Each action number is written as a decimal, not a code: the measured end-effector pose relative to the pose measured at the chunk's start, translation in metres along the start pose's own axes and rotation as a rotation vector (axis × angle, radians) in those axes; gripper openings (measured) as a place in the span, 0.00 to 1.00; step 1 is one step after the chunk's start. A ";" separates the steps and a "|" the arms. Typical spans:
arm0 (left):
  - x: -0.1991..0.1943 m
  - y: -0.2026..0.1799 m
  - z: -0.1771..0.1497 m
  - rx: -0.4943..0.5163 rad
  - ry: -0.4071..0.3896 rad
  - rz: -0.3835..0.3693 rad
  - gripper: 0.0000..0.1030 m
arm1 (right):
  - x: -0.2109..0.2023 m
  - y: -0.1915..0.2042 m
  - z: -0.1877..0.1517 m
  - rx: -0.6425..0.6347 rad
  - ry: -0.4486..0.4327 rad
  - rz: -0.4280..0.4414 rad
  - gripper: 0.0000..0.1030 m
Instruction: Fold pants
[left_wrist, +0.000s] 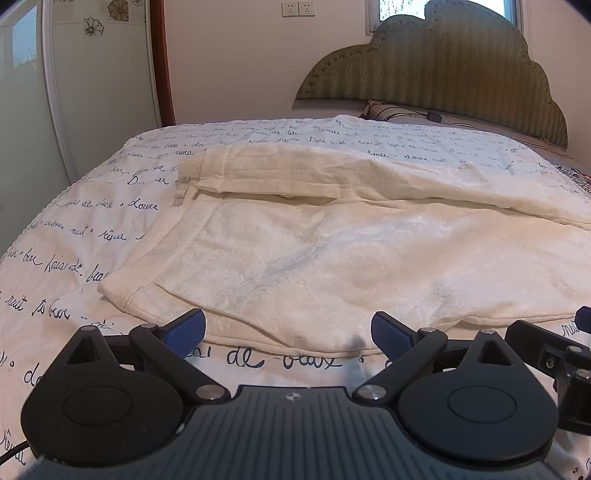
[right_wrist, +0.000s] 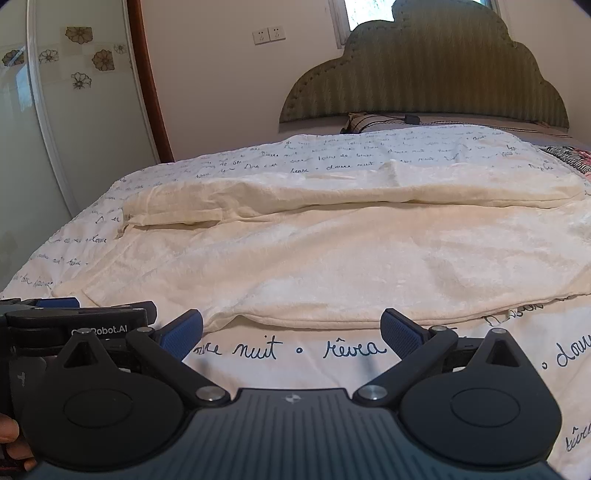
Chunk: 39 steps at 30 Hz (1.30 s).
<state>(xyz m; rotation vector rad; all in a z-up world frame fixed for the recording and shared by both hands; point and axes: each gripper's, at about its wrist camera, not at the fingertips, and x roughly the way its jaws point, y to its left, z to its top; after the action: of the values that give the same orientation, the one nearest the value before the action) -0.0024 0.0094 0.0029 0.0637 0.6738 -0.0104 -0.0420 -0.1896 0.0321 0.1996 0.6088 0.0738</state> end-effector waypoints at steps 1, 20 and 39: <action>0.000 0.000 0.000 0.000 0.001 0.001 0.95 | 0.000 0.000 0.000 0.000 0.001 0.000 1.00; 0.004 0.003 0.000 0.005 0.004 0.022 0.95 | 0.007 -0.005 0.000 0.000 0.018 -0.039 1.00; 0.005 0.003 -0.003 0.003 0.001 0.024 0.96 | 0.013 -0.011 -0.004 0.022 0.043 -0.010 1.00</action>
<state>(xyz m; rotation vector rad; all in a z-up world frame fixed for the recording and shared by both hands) 0.0003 0.0126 -0.0026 0.0747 0.6736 0.0119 -0.0333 -0.1981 0.0193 0.2168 0.6540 0.0618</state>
